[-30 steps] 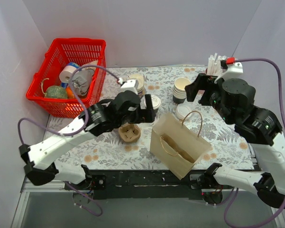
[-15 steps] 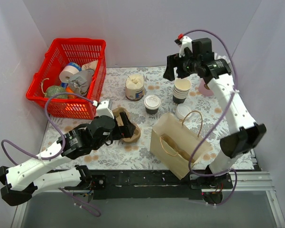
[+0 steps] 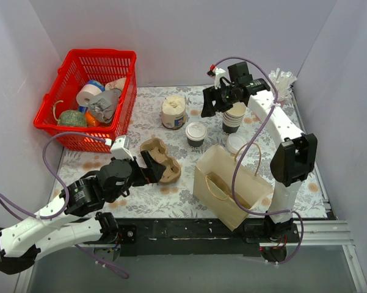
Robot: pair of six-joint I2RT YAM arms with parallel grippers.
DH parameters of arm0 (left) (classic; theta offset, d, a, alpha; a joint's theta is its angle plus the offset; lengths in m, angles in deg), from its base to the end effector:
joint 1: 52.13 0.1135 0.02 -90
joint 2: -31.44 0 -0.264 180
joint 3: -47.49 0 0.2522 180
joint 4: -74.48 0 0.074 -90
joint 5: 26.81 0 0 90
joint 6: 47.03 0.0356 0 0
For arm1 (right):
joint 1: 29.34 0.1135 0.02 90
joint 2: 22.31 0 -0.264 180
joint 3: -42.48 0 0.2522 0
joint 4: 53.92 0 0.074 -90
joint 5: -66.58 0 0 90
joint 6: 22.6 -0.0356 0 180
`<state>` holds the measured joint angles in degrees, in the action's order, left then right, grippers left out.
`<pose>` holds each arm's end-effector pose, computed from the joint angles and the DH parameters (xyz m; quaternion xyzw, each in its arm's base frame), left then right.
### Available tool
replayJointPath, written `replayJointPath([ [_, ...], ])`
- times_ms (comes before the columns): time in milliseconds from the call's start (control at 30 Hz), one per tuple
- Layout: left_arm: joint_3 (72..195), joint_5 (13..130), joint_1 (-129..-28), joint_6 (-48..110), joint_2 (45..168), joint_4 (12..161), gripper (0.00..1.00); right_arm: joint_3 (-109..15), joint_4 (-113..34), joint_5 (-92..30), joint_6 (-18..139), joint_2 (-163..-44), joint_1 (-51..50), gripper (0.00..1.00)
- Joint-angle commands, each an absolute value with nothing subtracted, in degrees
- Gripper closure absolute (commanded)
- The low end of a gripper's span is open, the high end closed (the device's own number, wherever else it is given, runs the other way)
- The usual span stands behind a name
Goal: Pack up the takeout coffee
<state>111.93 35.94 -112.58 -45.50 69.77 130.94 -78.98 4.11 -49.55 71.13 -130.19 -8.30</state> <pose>0.0786 -0.1055 0.3348 -0.3178 0.7897 -0.4109 0.3264 0.3881 0.1661 0.3498 -0.2781 0.8585 0.2628 0.3414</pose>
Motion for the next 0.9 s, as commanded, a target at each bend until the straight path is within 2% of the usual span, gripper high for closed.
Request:
replayJointPath([
  [0, 110.7, 33.5, -112.4, -46.2, 68.7, 133.3, 0.02, -77.4, 2.0, -48.1, 72.1, -133.1, -6.3, 0.22],
  [267, 110.0, 32.6, -112.4, -46.9, 67.1, 134.3, 0.02, -77.7, 1.3, -43.9, 71.4, -136.9, -4.3, 0.24],
  [433, 109.7, 32.3, -112.5, -47.5, 67.5, 134.3, 0.02, -77.6, 1.3, -43.5, 70.7, -137.8, -4.3, 0.3],
  [600, 110.0, 32.1, -112.4, -47.2, 67.9, 134.5, 0.02, -76.8, 1.9, -44.7, 70.7, -138.3, -4.2, 0.41],
  [867, 110.3, 31.8, -112.4, -46.7, 68.1, 134.5, 0.02, -75.9, 2.6, -44.7, 70.9, -139.1, -3.8, 0.43],
])
